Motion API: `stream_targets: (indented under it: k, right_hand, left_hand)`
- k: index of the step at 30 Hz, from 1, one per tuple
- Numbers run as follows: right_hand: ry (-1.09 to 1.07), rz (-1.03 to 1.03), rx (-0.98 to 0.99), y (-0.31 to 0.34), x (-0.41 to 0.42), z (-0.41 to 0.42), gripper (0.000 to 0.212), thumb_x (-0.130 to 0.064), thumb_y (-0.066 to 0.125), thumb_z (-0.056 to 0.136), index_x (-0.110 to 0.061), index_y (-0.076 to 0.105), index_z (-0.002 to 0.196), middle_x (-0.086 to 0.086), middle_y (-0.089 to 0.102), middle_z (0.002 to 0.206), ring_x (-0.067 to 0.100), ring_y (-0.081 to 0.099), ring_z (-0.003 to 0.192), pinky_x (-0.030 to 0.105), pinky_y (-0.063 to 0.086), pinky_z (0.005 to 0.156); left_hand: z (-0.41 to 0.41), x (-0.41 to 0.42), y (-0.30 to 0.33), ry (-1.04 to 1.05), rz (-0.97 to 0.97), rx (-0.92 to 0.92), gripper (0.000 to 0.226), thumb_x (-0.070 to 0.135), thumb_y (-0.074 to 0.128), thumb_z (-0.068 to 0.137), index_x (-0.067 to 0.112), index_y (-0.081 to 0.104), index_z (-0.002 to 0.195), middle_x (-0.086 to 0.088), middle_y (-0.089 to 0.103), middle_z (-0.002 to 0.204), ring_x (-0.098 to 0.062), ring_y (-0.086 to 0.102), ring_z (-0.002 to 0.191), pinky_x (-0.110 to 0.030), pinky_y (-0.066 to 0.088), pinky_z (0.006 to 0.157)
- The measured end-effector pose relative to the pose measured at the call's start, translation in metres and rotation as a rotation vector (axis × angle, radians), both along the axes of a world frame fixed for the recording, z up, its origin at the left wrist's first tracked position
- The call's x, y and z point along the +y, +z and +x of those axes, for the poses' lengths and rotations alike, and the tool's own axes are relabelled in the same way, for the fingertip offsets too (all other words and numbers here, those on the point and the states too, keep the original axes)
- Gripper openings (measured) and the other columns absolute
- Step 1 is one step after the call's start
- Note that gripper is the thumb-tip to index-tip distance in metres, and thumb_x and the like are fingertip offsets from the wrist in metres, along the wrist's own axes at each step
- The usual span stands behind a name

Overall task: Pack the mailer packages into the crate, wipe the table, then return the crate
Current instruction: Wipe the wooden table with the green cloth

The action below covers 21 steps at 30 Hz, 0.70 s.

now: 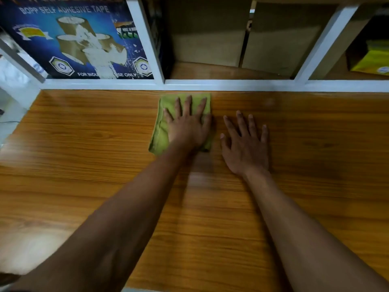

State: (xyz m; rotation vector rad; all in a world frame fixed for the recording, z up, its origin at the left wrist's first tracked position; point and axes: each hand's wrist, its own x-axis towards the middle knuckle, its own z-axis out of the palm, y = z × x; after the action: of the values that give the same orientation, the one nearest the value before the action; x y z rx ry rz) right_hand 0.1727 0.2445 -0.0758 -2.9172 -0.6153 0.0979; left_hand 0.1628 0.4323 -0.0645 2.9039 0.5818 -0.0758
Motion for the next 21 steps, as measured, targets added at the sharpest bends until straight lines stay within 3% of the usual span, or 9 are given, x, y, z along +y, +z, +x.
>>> stream_targets:
  k: [4,11,17,21]
  right_hand:
    - [0.000,0.026,0.006,0.000,0.001,-0.001,0.066,-0.064,0.010,0.105,-0.044,0.004,0.167,-0.005,-0.007,0.178,0.026,-0.008,0.164,0.063,-0.001,0.128]
    - [0.005,0.008,-0.001,-0.005,0.000,-0.001,0.064,-0.064,0.010,0.107,-0.045,-0.001,0.167,-0.005,-0.011,0.177,0.026,-0.012,0.163,0.062,-0.005,0.128]
    - [0.009,0.025,0.018,-0.004,0.000,0.000,0.065,-0.063,0.010,0.106,-0.044,0.000,0.167,-0.004,-0.010,0.177,0.028,-0.011,0.163,0.064,-0.005,0.127]
    - [0.009,0.016,0.012,-0.003,0.000,0.000,0.064,-0.062,0.012,0.107,-0.044,0.002,0.167,-0.004,-0.007,0.178,0.028,-0.009,0.163,0.064,-0.004,0.127]
  left_hand:
    - [-0.070,-0.023,-0.004,-0.043,0.018,-0.048,0.065,0.069,0.013,0.105,0.051,0.003,0.166,-0.004,0.006,0.178,-0.034,-0.004,0.164,-0.071,0.000,0.125]
    - [0.016,0.014,0.002,0.033,0.021,0.038,0.065,0.069,0.011,0.104,0.051,0.005,0.166,-0.001,0.006,0.179,-0.034,-0.006,0.164,-0.072,-0.003,0.124]
    - [-0.078,-0.026,-0.003,-0.045,0.024,-0.039,0.061,0.064,0.011,0.107,0.053,-0.001,0.165,0.006,0.001,0.179,-0.029,-0.006,0.165,-0.069,-0.001,0.126]
    - [-0.039,-0.006,-0.004,-0.003,0.027,-0.023,0.061,0.065,0.012,0.106,0.055,0.001,0.164,0.005,0.004,0.179,-0.032,-0.003,0.164,-0.071,0.001,0.124]
